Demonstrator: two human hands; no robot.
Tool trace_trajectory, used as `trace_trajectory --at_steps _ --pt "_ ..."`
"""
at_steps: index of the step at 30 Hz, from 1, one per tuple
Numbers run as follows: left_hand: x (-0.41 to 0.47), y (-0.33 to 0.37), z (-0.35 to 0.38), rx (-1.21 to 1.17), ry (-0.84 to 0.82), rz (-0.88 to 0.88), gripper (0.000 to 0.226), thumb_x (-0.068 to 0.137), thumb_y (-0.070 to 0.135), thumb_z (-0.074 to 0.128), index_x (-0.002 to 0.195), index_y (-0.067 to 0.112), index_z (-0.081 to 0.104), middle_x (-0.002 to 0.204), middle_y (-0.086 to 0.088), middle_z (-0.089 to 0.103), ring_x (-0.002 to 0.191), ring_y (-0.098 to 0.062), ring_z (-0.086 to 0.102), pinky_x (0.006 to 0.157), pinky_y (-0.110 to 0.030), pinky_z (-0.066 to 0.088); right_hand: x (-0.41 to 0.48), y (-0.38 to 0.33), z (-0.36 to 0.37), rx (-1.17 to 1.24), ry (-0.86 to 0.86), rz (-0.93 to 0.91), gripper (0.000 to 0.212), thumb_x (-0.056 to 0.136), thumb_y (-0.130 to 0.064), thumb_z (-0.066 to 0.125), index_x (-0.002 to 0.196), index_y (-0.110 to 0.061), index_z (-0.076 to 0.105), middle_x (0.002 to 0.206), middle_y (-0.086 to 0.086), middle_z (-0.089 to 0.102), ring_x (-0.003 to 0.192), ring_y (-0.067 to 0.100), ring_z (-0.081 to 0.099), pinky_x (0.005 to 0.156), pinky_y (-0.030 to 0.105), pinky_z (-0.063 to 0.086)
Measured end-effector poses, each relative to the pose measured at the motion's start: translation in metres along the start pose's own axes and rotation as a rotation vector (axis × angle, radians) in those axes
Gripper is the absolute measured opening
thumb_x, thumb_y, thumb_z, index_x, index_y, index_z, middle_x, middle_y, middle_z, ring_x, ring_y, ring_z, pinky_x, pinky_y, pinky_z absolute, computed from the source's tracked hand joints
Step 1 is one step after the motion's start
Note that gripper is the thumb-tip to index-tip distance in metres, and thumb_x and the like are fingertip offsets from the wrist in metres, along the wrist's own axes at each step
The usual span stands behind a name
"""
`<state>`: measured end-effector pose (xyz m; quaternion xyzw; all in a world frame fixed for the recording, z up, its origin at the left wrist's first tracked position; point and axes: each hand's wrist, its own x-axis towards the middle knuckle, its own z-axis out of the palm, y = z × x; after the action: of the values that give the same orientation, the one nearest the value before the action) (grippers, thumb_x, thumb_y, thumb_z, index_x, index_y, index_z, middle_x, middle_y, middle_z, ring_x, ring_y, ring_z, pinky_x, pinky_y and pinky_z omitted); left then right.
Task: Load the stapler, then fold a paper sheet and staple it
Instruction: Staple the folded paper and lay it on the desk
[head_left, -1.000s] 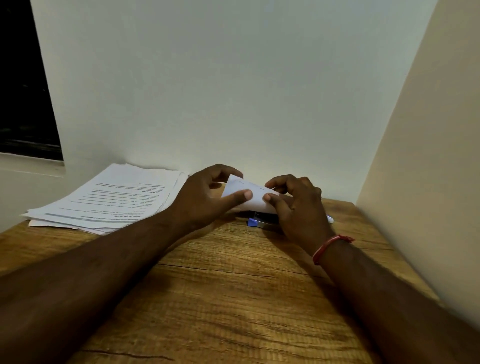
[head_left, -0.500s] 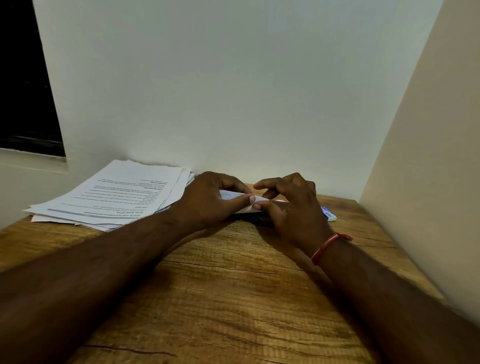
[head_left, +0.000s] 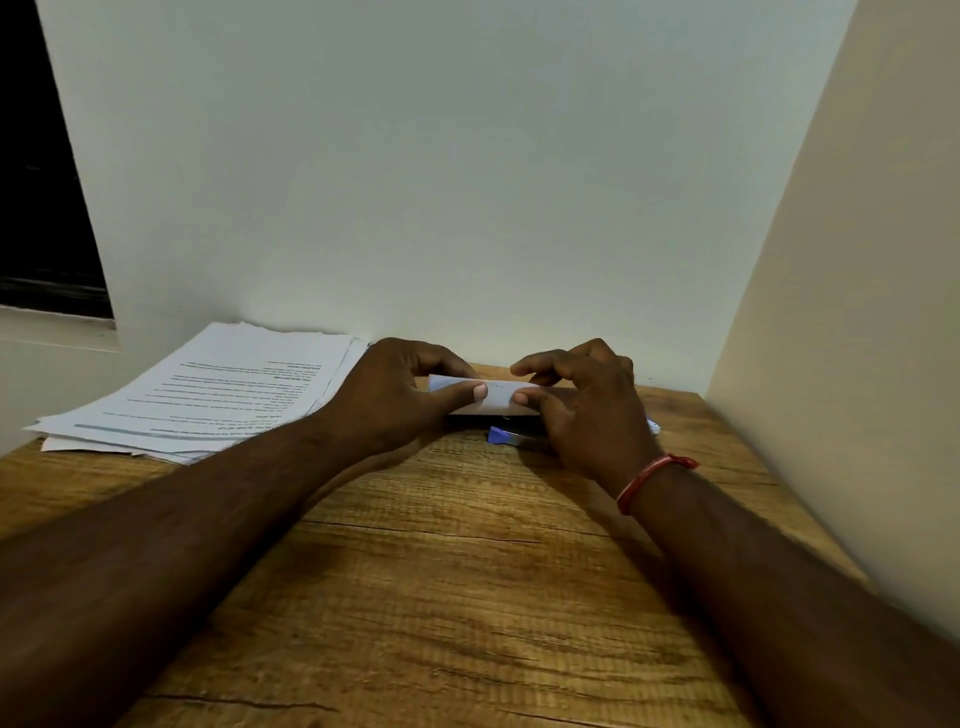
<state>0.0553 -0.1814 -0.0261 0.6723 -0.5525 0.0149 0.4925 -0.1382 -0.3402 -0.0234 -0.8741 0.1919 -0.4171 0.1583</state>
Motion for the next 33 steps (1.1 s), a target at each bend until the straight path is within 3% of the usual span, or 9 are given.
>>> trace_trajectory --at_steps 3,7,15,21,24,33 --pt "0.0014 -0.0019 -0.0029 -0.001 0.025 -0.007 0.004 0.095 0.035 0.088 0.093 0.038 0.086 0.091 0.019 0.083 0.095 0.004 0.075 0.075 -0.004 0.047 0.0020 0.0048 -0.0011 0.000 0.035 0.024 0.028 0.091 -0.029 0.087 0.114 -0.043 0.081 0.107 -0.008 0.068 0.116 0.018 0.050 0.088 0.016 0.034" --pt "0.0016 -0.0037 -0.0039 -0.029 0.041 -0.023 0.002 0.096 0.035 0.086 0.095 0.035 0.087 0.093 0.018 0.084 0.095 0.001 0.077 0.079 -0.015 0.052 0.0004 0.0042 -0.0025 0.034 0.041 0.044 0.029 0.091 -0.027 0.087 0.112 -0.045 0.080 0.104 -0.013 0.064 0.113 0.014 0.048 0.093 0.031 0.042" --pt "0.0014 -0.0032 -0.0028 -0.071 0.037 -0.042 0.008 0.101 0.032 0.081 0.097 0.036 0.087 0.094 0.021 0.084 0.094 0.002 0.076 0.077 -0.015 0.050 0.0002 0.0034 -0.0043 0.028 0.035 0.070 0.027 0.092 -0.028 0.087 0.115 -0.041 0.082 0.104 -0.016 0.057 0.115 0.017 0.049 0.101 0.041 0.047" --pt "-0.0018 -0.0008 -0.0038 -0.277 -0.009 -0.095 0.024 0.108 0.029 0.073 0.094 0.019 0.089 0.096 -0.001 0.085 0.099 -0.014 0.077 0.090 -0.035 0.054 -0.0017 0.0025 -0.0041 0.043 0.062 0.041 0.021 0.092 -0.025 0.086 0.108 -0.037 0.085 0.100 -0.028 0.053 0.101 -0.001 0.038 0.105 0.050 0.048" --pt "-0.0024 0.0005 -0.0049 -0.339 -0.033 -0.120 0.025 0.107 0.028 0.072 0.093 0.020 0.091 0.096 -0.003 0.086 0.104 -0.021 0.079 0.097 -0.038 0.055 -0.0026 0.0025 -0.0032 0.045 0.082 0.001 0.020 0.090 -0.024 0.088 0.101 -0.039 0.085 0.099 -0.026 0.060 0.105 -0.002 0.046 0.106 0.048 0.044" --pt "-0.0040 0.0017 -0.0047 -0.218 -0.084 -0.090 0.011 0.097 0.030 0.085 0.095 0.022 0.091 0.093 0.003 0.087 0.096 -0.017 0.081 0.088 -0.034 0.059 -0.0018 0.0051 -0.0032 -0.042 0.078 -0.128 0.021 0.089 -0.018 0.088 0.098 -0.037 0.086 0.091 -0.036 0.061 0.112 0.007 0.051 0.099 0.039 0.033"
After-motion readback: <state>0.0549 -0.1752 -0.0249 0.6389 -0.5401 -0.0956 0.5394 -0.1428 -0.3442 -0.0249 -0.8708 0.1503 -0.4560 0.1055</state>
